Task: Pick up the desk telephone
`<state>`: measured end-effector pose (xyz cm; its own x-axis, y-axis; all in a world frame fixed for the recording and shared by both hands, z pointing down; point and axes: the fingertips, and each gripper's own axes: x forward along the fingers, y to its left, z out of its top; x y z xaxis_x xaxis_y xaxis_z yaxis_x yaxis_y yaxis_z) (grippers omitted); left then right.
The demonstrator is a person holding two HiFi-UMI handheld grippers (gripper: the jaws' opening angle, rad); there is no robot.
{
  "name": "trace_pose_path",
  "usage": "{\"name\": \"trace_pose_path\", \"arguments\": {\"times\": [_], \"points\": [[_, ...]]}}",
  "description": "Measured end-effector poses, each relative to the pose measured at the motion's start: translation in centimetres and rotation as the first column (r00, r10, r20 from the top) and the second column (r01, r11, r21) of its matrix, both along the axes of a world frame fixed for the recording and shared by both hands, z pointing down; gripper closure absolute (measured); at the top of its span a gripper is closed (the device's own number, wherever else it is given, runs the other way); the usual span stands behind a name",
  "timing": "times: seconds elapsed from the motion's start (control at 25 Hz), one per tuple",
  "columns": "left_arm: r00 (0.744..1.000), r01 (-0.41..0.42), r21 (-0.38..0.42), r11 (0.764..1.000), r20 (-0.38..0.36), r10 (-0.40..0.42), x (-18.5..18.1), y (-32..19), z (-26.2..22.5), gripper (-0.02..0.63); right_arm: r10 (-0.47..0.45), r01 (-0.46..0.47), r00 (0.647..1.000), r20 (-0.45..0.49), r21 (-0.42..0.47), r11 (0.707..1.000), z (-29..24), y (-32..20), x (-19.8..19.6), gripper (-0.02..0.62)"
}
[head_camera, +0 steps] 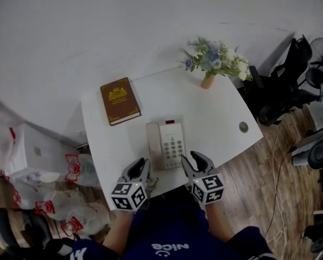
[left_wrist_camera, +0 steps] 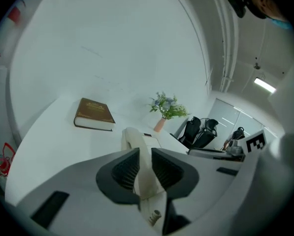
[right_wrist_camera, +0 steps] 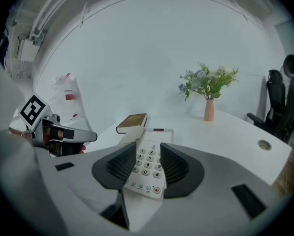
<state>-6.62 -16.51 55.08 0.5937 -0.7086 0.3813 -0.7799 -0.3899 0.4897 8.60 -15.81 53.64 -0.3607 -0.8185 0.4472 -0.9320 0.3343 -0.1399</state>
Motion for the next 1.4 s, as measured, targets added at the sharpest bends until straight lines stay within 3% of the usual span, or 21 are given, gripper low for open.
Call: {"name": "trace_pose_path", "arguments": {"times": [0.12, 0.24, 0.36, 0.48, 0.56, 0.72, 1.04, 1.2, 1.4], "points": [[0.999, -0.026, -0.077, 0.997, -0.043, 0.023, 0.2, -0.9, 0.9, 0.411, -0.026, 0.032, 0.997, 0.079, -0.075, 0.997, 0.9, -1.2, 0.5, 0.403], [0.995, -0.06, -0.17, 0.984, -0.09, 0.045, 0.5, -1.7, 2.2, 0.347, -0.033, 0.058, 0.988, 0.151, -0.163, 0.985, 2.0, -2.3, 1.1, 0.389], [0.982, -0.117, -0.273, 0.955, -0.175, 0.07, 0.9, -2.7, 3.6, 0.302, -0.046, 0.091, 0.977, 0.206, -0.213, 0.973, 2.6, -3.6, 1.5, 0.388], [0.956, -0.194, -0.355, 0.914, -0.278, 0.095, 1.6, -3.6, 4.8, 0.293, -0.052, 0.125, 0.96, 0.274, -0.259, 0.958, 3.5, -4.8, 1.8, 0.388], [0.947, -0.225, -0.393, 0.891, -0.304, 0.105, 1.6, -4.0, 5.8, 0.287, -0.06, 0.16, 0.947, 0.315, -0.301, 0.94, 4.4, -5.3, 2.0, 0.385], [0.934, -0.265, -0.404, 0.876, -0.334, 0.129, 1.7, -5.2, 6.5, 0.285, -0.076, 0.209, 0.94, 0.333, -0.384, 0.899, 6.5, -6.1, 2.5, 0.365], [0.862, -0.349, -0.417, 0.839, -0.494, 0.112, 2.4, -7.0, 7.2, 0.267, -0.075, 0.302, 0.89, 0.45, -0.458, 0.836, 8.9, -7.9, 2.0, 0.333], [0.863, -0.373, -0.446, 0.814, -0.489, 0.127, 2.6, -7.8, 8.4, 0.25, -0.044, 0.322, 0.865, 0.499, -0.487, 0.812, 9.8, -8.7, 2.0, 0.325], [0.831, -0.457, -0.443, 0.771, -0.521, 0.193, 3.5, -7.2, 8.6, 0.25, -0.035, 0.37, 0.837, 0.546, -0.518, 0.772, 10.8, -8.4, 1.3, 0.325]]}}
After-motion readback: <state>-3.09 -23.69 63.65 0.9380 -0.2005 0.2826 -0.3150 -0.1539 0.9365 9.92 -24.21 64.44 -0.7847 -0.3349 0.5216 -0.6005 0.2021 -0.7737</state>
